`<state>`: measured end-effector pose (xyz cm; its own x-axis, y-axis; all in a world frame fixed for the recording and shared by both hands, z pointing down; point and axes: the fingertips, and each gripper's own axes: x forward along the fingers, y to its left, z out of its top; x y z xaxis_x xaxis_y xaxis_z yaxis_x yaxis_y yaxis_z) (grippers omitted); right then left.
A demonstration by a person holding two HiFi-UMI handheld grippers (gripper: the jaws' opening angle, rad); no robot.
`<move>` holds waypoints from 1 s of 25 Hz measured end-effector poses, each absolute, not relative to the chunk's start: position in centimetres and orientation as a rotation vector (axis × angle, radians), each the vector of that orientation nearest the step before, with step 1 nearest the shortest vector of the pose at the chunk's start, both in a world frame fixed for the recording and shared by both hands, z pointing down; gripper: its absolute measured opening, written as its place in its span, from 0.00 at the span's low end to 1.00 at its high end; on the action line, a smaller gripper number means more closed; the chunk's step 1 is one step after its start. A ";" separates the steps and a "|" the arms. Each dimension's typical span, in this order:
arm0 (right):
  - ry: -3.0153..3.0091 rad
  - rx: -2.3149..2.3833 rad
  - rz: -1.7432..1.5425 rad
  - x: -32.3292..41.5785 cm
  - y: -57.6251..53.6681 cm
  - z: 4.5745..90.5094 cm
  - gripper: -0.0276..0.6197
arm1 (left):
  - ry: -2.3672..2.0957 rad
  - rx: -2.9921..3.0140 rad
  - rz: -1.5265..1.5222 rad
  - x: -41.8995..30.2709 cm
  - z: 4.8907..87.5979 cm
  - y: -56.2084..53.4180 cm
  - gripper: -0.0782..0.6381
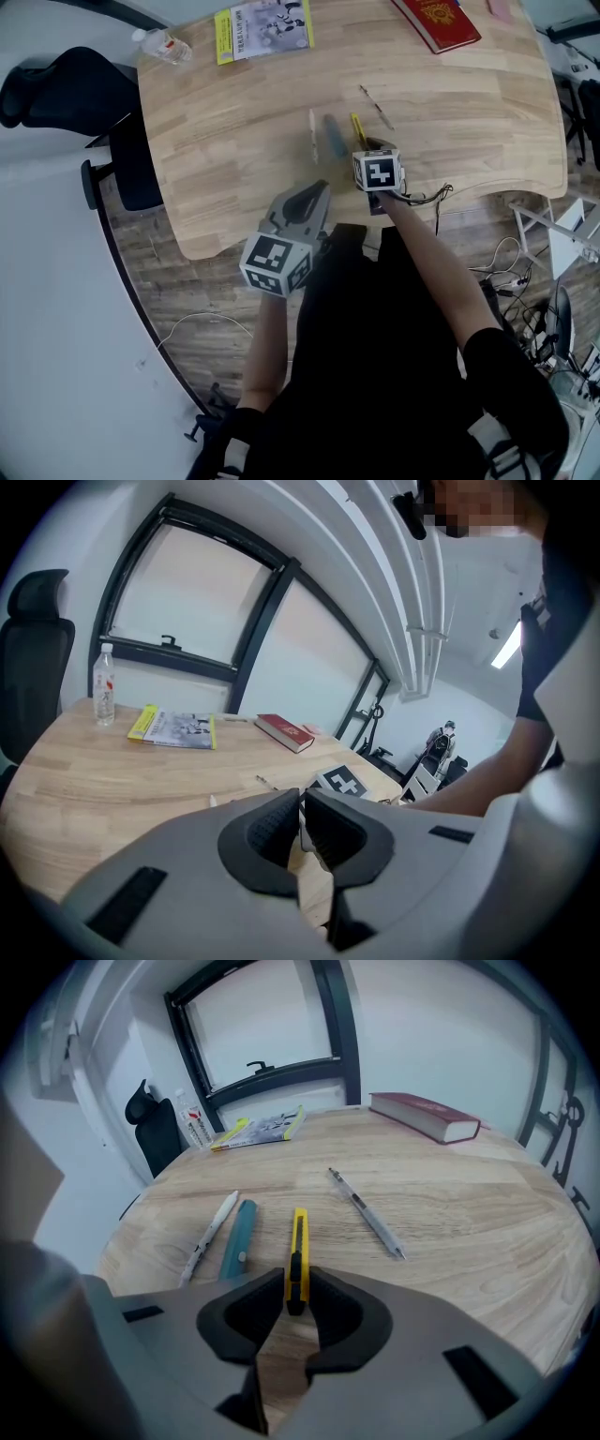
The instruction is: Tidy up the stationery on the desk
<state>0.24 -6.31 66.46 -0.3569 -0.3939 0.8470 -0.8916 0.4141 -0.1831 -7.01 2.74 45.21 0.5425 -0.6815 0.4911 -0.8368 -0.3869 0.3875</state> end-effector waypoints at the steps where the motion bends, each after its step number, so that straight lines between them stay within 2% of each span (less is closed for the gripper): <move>1: -1.934 1.089 0.853 0.2 -6.3 66.4 0.19 | -1.218 2.181 0.335 -7.0 45.2 2.7 0.17; 3: -1.944 1.082 0.852 0.2 -6.2 66.2 0.23 | -1.212 2.188 0.335 -6.8 45.1 2.6 0.17; 10: -1.962 1.115 0.816 1.3 -6.5 64.7 0.23 | -1.191 2.204 0.339 -6.0 45.0 2.3 0.17; 18: -1.946 1.084 0.495 4.2 -9.6 63.2 0.23 | -1.189 2.208 0.336 -5.7 44.9 1.8 0.17; 25: -1.902 1.019 0.414 5.5 -11.7 64.9 0.23 | -1.194 2.194 0.346 -5.7 45.2 1.8 0.17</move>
